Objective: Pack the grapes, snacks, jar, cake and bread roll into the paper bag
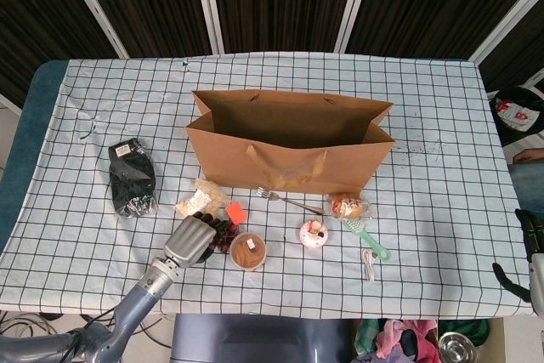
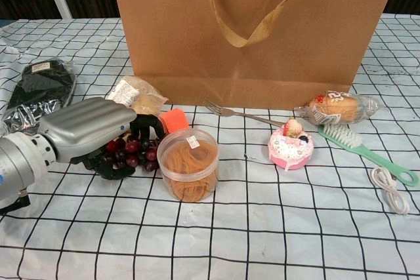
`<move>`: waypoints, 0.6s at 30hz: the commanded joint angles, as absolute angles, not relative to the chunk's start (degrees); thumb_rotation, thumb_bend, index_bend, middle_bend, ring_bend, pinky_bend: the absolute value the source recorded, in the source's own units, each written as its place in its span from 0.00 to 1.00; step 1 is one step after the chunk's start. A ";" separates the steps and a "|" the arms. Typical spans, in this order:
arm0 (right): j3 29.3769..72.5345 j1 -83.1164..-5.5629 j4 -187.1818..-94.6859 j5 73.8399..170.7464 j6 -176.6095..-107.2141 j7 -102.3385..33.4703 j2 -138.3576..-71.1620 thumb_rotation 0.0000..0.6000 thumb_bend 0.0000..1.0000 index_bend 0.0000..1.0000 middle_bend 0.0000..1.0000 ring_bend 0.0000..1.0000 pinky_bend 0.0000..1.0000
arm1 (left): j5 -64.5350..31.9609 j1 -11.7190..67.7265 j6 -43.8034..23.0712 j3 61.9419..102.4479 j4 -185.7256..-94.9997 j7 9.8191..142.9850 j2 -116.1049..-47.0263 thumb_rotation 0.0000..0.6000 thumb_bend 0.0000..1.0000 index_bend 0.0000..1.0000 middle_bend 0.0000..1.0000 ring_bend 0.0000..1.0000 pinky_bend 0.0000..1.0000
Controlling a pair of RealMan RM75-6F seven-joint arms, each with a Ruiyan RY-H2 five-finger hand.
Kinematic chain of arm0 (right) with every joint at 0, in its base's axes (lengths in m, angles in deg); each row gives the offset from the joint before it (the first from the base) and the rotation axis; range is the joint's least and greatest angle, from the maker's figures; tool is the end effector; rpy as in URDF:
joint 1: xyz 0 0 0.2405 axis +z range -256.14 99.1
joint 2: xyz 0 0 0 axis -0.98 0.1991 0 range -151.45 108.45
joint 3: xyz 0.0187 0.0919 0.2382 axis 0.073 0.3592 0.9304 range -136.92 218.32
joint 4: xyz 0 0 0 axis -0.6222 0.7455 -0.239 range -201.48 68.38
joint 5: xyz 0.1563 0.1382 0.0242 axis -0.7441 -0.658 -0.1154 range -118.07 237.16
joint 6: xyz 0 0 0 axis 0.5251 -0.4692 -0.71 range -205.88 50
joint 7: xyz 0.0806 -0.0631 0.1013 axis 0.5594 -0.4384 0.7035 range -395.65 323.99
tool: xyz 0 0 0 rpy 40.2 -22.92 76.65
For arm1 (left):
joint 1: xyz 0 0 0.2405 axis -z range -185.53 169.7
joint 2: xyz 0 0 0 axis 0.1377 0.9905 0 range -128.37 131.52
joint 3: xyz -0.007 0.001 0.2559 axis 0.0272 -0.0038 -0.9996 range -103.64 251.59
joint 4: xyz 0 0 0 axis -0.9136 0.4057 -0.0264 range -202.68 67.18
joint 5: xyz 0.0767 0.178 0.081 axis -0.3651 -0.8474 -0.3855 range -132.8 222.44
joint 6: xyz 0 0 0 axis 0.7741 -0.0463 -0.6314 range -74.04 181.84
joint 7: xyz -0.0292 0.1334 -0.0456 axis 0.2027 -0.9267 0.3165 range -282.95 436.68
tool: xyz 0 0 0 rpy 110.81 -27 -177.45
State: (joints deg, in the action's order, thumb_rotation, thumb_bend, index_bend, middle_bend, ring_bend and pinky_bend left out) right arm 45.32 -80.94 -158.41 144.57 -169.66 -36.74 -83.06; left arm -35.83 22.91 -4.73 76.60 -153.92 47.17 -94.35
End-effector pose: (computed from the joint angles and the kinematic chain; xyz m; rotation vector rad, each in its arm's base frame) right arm -0.3290 -0.1458 0.1948 1.2441 -0.8183 0.8384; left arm -0.1586 0.2509 -0.0657 -2.0742 -0.7646 -0.8849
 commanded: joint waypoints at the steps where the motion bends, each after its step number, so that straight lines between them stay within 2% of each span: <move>1: 45.35 -80.97 -158.45 144.70 -169.78 -36.65 -83.03 1.00 0.21 0.06 0.09 0.20 0.23 | -35.91 23.05 -4.71 76.28 -153.88 47.50 -94.16 1.00 0.31 0.29 0.41 0.33 0.34; 18: 45.42 -80.65 -158.45 144.75 -169.33 -36.82 -83.23 1.00 0.21 0.06 0.09 0.20 0.23 | -36.87 23.16 -6.48 75.70 -152.28 48.97 -94.56 1.00 0.31 0.31 0.43 0.33 0.34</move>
State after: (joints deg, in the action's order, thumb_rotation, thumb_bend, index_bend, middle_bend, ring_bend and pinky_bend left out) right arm 45.44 -80.68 -158.48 144.72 -169.37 -36.79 -83.20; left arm -36.85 23.14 -6.41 75.71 -152.36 48.89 -94.54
